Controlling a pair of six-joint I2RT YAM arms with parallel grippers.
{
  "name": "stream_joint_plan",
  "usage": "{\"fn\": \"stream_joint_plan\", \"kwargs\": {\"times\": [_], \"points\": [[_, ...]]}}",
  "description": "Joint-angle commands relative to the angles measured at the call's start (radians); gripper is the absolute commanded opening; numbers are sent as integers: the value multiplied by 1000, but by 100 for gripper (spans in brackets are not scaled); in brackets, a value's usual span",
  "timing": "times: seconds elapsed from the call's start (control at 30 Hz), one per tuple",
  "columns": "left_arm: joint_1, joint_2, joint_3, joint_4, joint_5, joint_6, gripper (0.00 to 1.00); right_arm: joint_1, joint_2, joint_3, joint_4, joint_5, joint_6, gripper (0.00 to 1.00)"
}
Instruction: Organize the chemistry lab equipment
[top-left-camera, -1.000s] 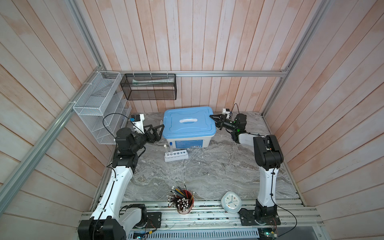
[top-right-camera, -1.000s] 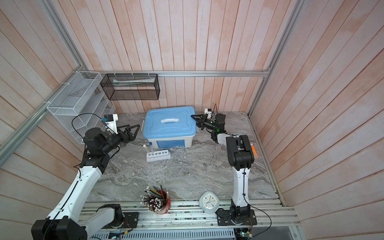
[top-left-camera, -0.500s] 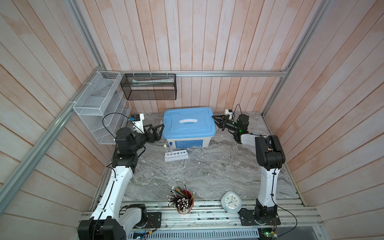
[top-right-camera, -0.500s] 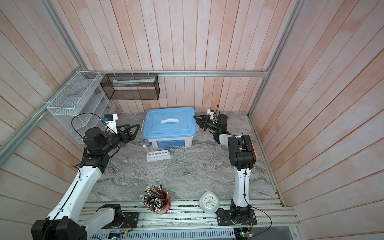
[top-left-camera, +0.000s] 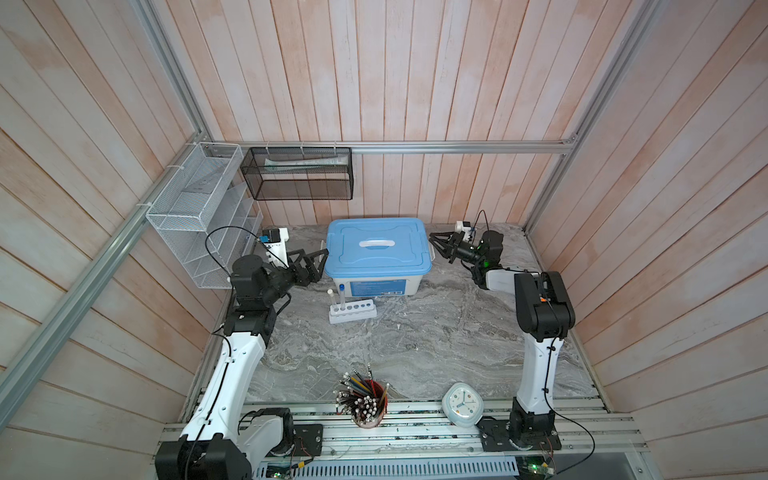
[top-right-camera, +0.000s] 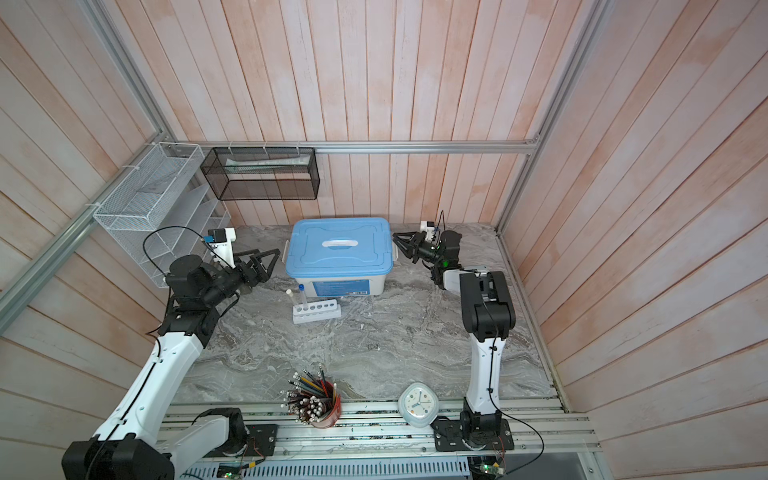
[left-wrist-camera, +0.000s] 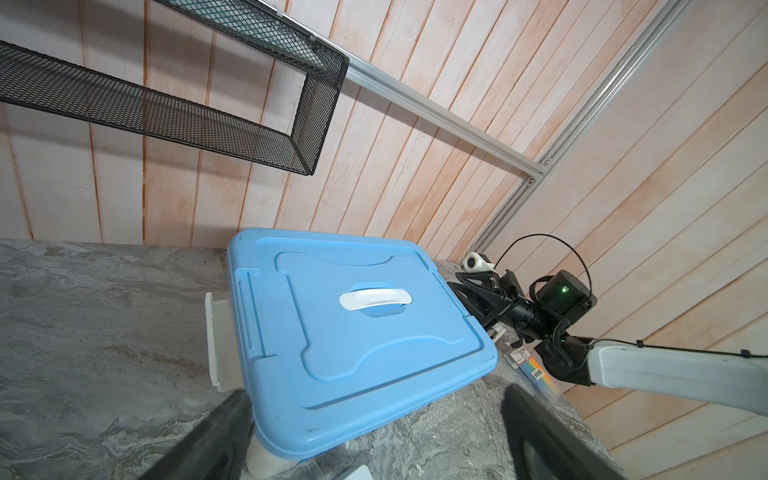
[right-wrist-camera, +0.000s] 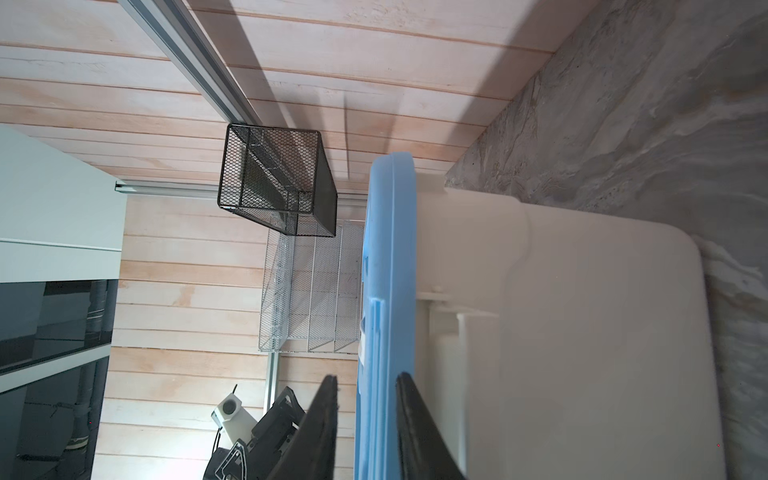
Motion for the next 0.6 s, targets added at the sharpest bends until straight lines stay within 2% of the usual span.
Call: {"fn": "stream_joint_plan", "kwargs": {"times": [0.0, 0.17, 0.27, 0.4, 0.5, 0.57], "points": [[4, -17, 23, -9, -7, 14, 95, -4, -36, 3, -2, -12, -35, 27], [2, -19, 24, -17, -7, 23, 95, -14, -45, -2, -18, -13, -53, 27], [-28, -15, 38, -53, -58, 71, 95, -18, -70, 1, -85, -12, -117, 28], [-141, 10, 86, -142, -211, 193, 95, -20, -142, 35, -371, 29, -387, 32], [-218, 37, 112, -175, -313, 257, 95, -21, -211, 70, -672, 115, -670, 35], [-270, 57, 125, -181, -392, 303, 95, -23, -261, 66, -812, 192, -812, 36]]}}
